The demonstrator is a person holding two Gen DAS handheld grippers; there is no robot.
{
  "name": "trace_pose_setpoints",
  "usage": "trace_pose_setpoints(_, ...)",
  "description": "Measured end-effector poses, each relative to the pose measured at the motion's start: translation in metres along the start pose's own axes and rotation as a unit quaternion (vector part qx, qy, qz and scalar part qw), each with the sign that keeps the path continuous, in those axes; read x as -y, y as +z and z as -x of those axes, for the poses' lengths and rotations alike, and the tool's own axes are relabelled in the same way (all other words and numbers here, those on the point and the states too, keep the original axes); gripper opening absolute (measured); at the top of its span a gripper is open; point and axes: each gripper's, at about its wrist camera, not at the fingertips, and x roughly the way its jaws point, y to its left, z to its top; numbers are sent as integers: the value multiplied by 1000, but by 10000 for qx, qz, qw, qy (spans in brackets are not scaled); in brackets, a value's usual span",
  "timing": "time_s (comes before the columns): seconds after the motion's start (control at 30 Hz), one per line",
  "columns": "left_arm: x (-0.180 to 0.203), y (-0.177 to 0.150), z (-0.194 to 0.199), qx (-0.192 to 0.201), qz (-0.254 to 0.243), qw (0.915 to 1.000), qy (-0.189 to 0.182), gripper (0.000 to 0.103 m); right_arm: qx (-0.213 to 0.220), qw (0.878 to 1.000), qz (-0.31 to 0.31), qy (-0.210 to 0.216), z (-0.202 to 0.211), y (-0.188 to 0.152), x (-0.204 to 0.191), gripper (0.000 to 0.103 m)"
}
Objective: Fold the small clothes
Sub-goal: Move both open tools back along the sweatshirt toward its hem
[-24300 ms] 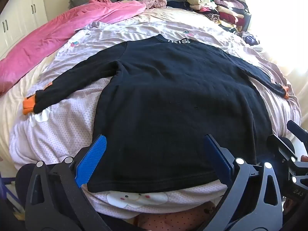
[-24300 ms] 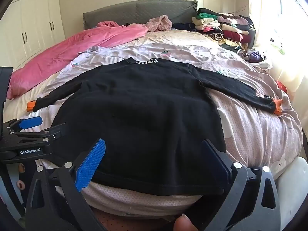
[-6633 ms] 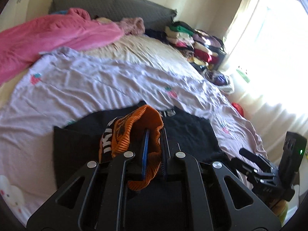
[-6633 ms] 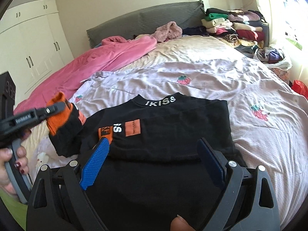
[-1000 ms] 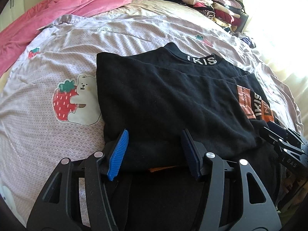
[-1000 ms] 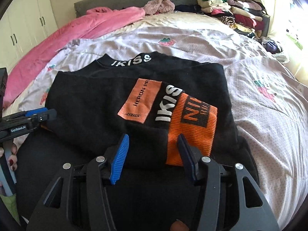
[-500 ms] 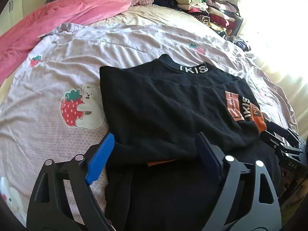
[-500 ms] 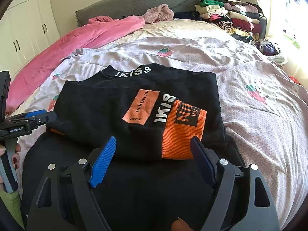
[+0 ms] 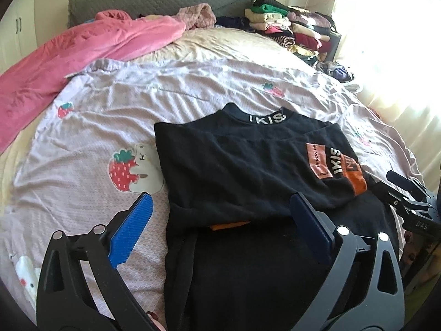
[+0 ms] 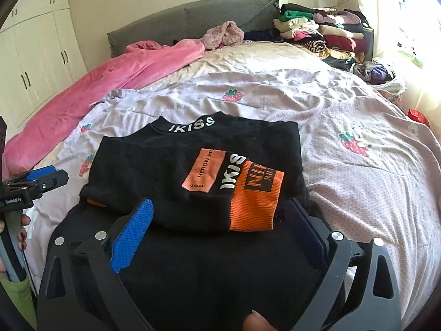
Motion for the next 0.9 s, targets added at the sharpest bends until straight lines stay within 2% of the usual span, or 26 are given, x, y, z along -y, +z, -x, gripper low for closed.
trace_pose_setpoints(0.57, -14, -26, 45, 384, 392, 9984, 134, 93, 253, 9996, -79, 21, 46, 0, 5, 96)
trace_pose_setpoints(0.9, -26, -43, 69, 437, 664, 9966, 198, 93, 371, 9993, -108, -20, 74, -3, 11, 96)
